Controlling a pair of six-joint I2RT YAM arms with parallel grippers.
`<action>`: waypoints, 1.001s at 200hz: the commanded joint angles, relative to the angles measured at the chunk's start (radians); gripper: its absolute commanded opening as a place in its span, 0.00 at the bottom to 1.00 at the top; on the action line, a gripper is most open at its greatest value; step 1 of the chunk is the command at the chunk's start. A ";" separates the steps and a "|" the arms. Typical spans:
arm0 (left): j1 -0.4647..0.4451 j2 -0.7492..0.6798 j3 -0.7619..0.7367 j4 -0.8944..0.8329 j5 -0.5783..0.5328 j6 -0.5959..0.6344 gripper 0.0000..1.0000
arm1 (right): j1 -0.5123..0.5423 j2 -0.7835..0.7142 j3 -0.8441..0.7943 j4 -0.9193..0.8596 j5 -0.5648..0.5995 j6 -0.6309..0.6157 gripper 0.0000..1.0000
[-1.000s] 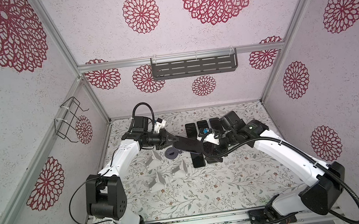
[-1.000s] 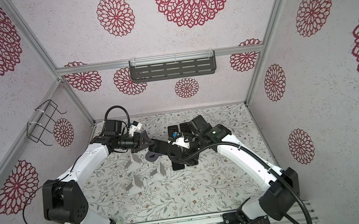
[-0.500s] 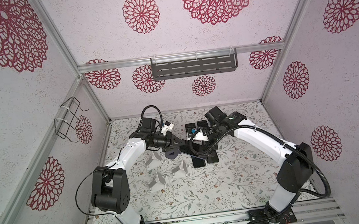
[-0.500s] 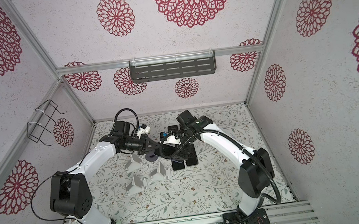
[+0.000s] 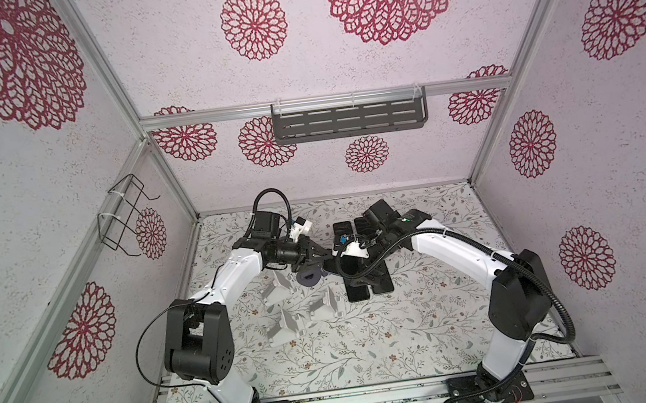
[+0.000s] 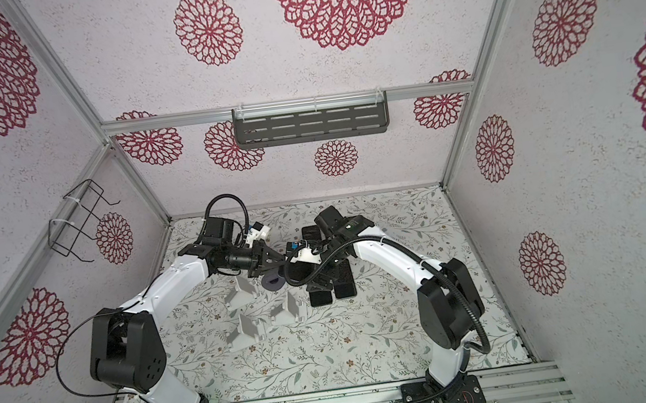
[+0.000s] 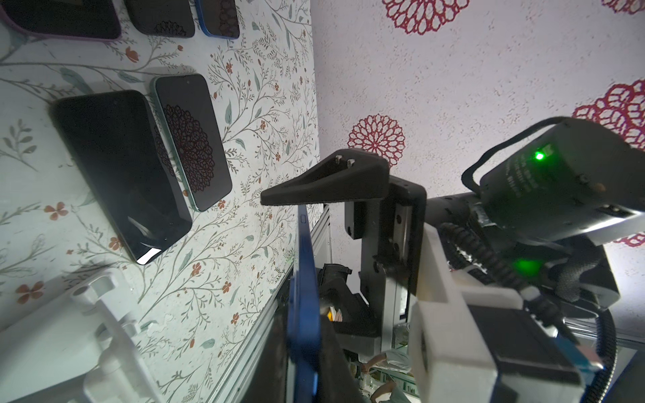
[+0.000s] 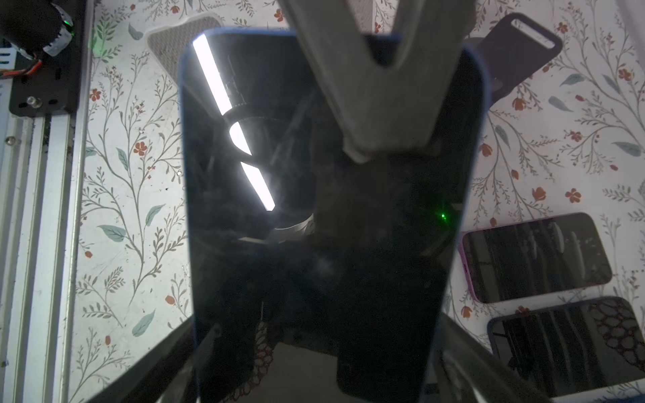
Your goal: Remove the phone from the phone stand
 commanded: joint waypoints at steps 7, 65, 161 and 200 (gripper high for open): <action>0.012 0.019 -0.007 0.067 0.018 -0.041 0.00 | 0.006 -0.039 -0.018 0.105 0.011 0.078 0.96; 0.022 0.029 -0.009 0.068 0.000 -0.054 0.00 | 0.006 -0.065 -0.032 0.128 0.056 0.127 0.91; 0.031 0.033 -0.008 0.073 -0.006 -0.058 0.05 | 0.006 -0.058 -0.029 0.146 0.047 0.176 0.59; 0.040 0.025 -0.017 0.101 -0.010 -0.067 0.58 | 0.004 -0.066 -0.027 0.140 0.051 0.194 0.48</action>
